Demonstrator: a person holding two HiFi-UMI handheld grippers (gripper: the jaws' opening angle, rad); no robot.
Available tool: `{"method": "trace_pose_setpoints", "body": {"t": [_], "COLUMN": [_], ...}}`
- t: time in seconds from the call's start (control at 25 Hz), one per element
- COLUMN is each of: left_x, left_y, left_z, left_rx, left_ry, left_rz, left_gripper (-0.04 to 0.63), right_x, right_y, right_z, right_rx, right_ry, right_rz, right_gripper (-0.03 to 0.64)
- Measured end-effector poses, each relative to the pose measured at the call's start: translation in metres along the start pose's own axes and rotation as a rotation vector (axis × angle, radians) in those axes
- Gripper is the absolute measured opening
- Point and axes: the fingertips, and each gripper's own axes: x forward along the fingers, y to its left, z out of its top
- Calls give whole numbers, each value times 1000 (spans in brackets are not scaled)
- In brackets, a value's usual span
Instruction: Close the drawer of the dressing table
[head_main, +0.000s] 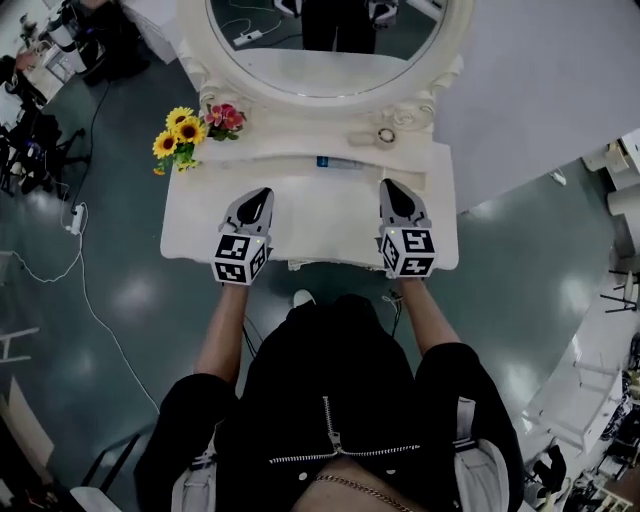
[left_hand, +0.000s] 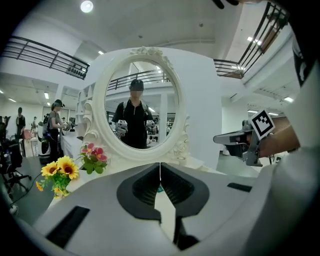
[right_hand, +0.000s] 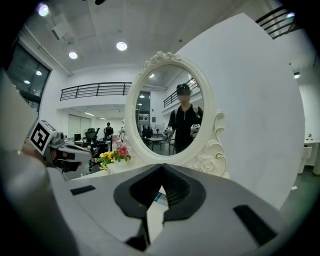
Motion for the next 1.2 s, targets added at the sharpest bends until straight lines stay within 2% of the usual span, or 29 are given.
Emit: {"method": "trace_pose_setpoints", "body": {"t": [0.28, 0.64, 0.84, 1.04, 1.2], "left_x": [30, 61, 77, 88, 97], "left_y": [-9, -26, -30, -37, -38], "left_z": [9, 10, 13, 0, -5], "left_rx": [32, 45, 48, 40, 35], "left_ry": [-17, -4, 4, 38, 59], "left_rz": [-90, -161, -188, -212, -224], "left_gripper": [21, 21, 21, 21, 21], "right_x": [-9, -21, -20, -20, -18], "right_y": [-22, -56, -67, -77, -82], "right_z": [-1, -8, -7, -30, -46], "right_rx": [26, 59, 62, 85, 103], "right_ry": [-18, -23, -23, 23, 55], "right_rz": [-104, -200, -224, -242, -243], "right_gripper": [7, 8, 8, 10, 67]}}
